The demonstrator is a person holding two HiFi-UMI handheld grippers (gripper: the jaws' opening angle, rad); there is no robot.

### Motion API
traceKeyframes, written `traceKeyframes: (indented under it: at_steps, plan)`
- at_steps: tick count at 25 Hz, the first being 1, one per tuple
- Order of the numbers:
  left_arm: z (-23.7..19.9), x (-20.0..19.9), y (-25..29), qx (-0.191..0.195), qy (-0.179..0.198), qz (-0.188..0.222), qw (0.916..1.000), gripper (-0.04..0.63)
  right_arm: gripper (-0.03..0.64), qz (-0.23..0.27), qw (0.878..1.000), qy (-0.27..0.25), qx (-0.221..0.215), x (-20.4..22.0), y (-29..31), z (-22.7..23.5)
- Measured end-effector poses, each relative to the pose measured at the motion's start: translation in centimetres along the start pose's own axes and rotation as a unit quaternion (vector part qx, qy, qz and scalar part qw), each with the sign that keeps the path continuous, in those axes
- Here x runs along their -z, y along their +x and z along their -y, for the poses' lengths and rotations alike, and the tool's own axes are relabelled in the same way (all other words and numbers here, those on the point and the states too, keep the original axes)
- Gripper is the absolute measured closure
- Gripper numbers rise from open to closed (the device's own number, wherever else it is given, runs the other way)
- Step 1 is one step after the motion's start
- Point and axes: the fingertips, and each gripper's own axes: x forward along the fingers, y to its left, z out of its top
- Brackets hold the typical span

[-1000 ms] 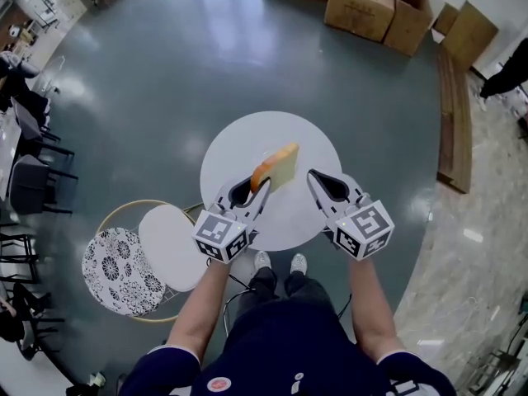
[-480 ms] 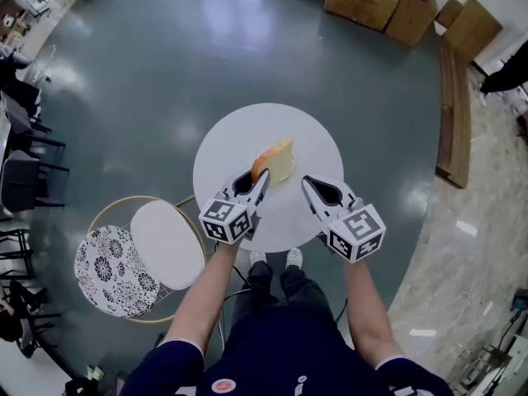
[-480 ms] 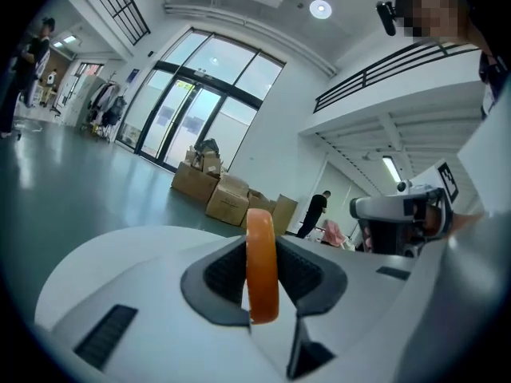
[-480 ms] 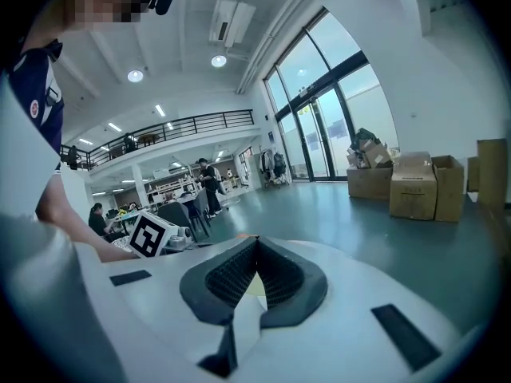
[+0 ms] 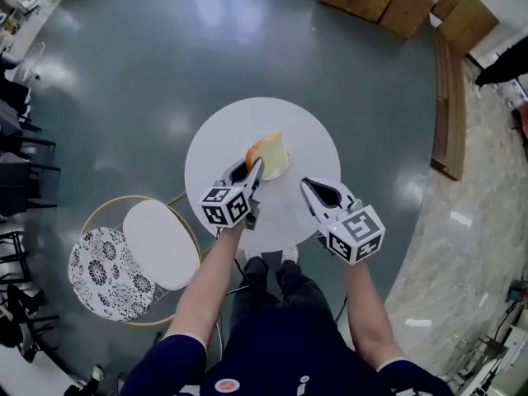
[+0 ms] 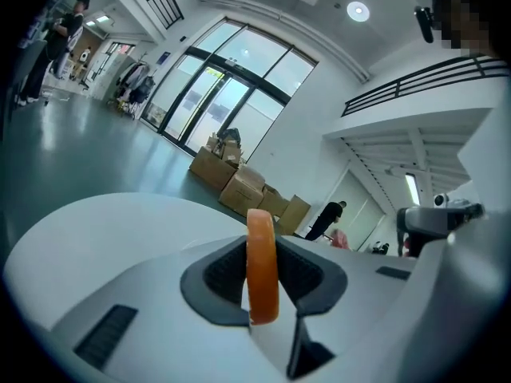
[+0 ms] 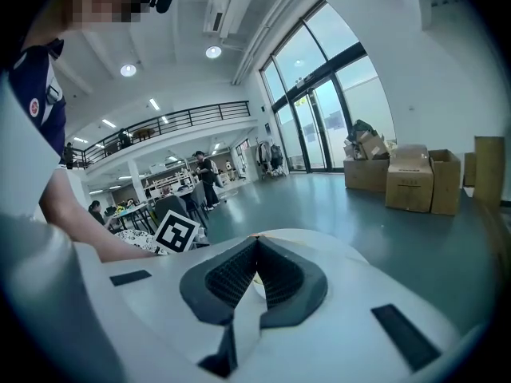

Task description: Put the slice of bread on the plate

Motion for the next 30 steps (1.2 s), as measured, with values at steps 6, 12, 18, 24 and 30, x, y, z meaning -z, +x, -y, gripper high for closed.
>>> traceKeyframes:
  at_steps: [6, 12, 18, 24, 30]
  plan:
    - [-1.0, 0.4, 0.4, 0.008, -0.064, 0.019, 0.9978, 0.505, 0.612, -0.006, 1.0, 0.002, 0.001, 0.5, 0.4, -0.1]
    - [-2.5, 0.8, 1.0, -0.002, -0.117, 0.026, 0.9927, 0.505, 0.612, -0.009, 1.0, -0.004, -0.002, 0.3, 0.7, -0.4]
    - [-4.4, 1.9, 1.1, -0.034, -0.139, 0.014, 0.9896, 0.503, 0.612, -0.016, 1.0, -0.002, -0.004, 0.6, 0.8, -0.5]
    - [-5.8, 2.8, 1.0, -0.058, -0.143, -0.002, 0.988, 0.494, 0.612, -0.017, 1.0, -0.003, -0.008, 0.7, 1.4, -0.9]
    - [-6.4, 3.3, 0.7, -0.077, -0.128, -0.015, 0.9886, 0.478, 0.612, -0.018, 1.0, -0.002, -0.007, 0.7, 1.5, -1.0]
